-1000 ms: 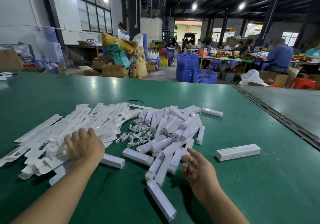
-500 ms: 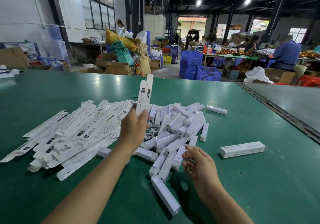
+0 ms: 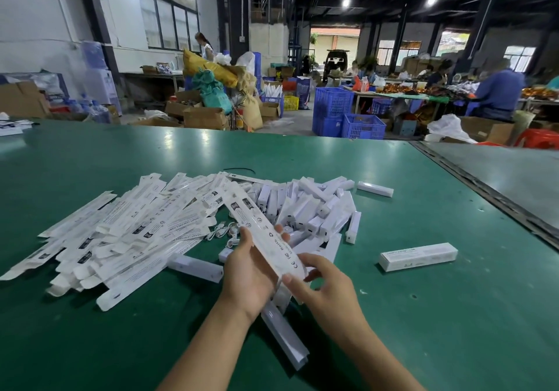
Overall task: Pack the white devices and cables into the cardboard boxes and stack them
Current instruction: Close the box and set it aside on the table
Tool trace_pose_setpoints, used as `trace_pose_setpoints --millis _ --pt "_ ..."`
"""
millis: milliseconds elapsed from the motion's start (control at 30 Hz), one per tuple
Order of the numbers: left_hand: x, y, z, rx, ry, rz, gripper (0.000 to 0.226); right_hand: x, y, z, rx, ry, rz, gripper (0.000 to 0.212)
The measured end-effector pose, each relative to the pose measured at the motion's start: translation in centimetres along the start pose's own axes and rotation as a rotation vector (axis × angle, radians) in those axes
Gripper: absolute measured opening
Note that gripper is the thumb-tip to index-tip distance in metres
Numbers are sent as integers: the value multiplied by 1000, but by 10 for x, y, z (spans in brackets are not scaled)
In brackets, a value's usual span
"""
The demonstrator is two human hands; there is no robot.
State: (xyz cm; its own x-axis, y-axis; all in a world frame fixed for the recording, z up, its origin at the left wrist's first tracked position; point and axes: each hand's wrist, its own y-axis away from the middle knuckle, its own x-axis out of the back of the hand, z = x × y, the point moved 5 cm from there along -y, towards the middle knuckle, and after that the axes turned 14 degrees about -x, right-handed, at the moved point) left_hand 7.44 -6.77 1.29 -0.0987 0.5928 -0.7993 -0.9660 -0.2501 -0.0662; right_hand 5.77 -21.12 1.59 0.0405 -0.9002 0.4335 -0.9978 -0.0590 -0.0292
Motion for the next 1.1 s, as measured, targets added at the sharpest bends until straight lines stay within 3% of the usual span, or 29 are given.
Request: trace_pose_setpoints --millis 167,267,333,467,667,767,1000,1100 --pt "8 2 2 -27 -13 39 51 0 0 4 0 -58 31 46" --pt "13 2 3 -43 -24 30 42 0 -1 4 0 -160 -15 24" --pt "13 1 5 -55 -46 21 38 -2 0 2 3 -225 -94 18" --pt "13 2 5 -92 -148 -8 32 -1 -2 1 -21 -301 -73 11" --pt "18 0 7 -140 -146 73 52 1 -5 8 -173 -471 -119 18" --pt "18 1 10 -160 -152 71 47 4 -6 11 -193 -505 -101 9" --pt "21 0 11 -203 -251 72 28 4 -6 10 -183 -485 -119 12" --pt "21 0 11 -195 -264 61 35 5 -6 10 -191 -508 -114 11"
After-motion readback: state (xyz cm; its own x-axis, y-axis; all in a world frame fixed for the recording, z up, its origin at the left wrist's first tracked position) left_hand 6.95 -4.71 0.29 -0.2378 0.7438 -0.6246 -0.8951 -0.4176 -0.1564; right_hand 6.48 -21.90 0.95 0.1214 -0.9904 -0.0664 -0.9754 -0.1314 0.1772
